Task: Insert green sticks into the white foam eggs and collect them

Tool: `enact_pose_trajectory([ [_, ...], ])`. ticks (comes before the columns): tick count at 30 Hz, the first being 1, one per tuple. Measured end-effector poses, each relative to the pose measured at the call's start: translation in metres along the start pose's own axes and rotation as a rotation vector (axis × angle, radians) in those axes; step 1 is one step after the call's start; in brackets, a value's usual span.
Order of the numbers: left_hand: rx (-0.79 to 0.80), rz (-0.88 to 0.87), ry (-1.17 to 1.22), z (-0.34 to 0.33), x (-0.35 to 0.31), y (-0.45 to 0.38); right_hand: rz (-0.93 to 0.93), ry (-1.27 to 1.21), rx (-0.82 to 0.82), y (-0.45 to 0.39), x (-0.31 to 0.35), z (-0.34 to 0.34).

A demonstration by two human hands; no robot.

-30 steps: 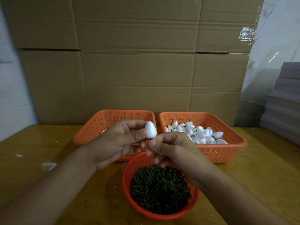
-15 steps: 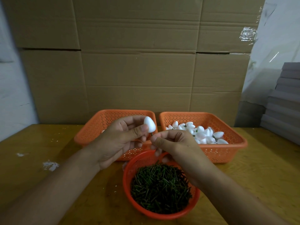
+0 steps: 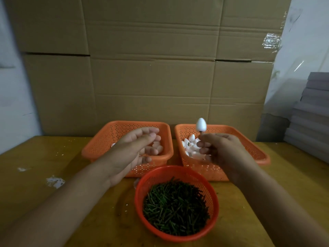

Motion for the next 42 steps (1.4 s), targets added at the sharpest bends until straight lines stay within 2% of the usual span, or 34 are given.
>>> enact_pose_trajectory([
  [5, -0.011, 0.032, -0.027, 0.002, 0.002, -0.002, 0.046, 0.125, -0.175, -0.027, 0.009, 0.017],
  [15, 0.011, 0.035, -0.056, 0.003, 0.002, -0.002, 0.052, 0.167, -0.24, -0.05, 0.017, 0.019],
  [17, 0.014, 0.023, -0.069, 0.004, 0.001, -0.002, 0.099, 0.221, -0.184, -0.04, 0.014, 0.019],
  [21, 0.007, -0.011, -0.139, 0.003, 0.002, 0.0, 0.178, 0.389, 0.055, -0.009, -0.008, 0.006],
  [23, 0.0, -0.033, -0.201, 0.0, 0.003, 0.0, 0.252, 0.558, 0.173, 0.007, -0.023, -0.002],
  [27, -0.031, -0.083, -0.346, 0.0, 0.005, 0.0, 0.563, 1.047, 0.451, 0.028, -0.048, -0.012],
  [31, -0.067, -0.134, -0.473, 0.003, 0.01, -0.002, 0.59, 1.186, 0.67, 0.039, -0.06, -0.018],
  [33, -0.087, -0.18, -0.522, 0.005, 0.012, -0.003, 0.583, 1.193, 0.711, 0.04, -0.06, -0.018],
  [38, -0.133, -0.376, -0.952, 0.014, 0.016, -0.006, 0.59, 1.2, 0.737, 0.041, -0.057, -0.017],
  [42, -0.078, -0.412, -1.143, 0.019, 0.022, -0.007, 0.601, 1.2, 0.74, 0.04, -0.058, -0.017],
])
Point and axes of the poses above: each hand's wrist, its own y-axis away from the middle knuckle, its own z-axis out of the back of the hand, x = y × z, the point moved 1 cm from there along -y, towards the middle knuckle, and after that the axes turned 3 degrees about -x, right-handed, at the moved point
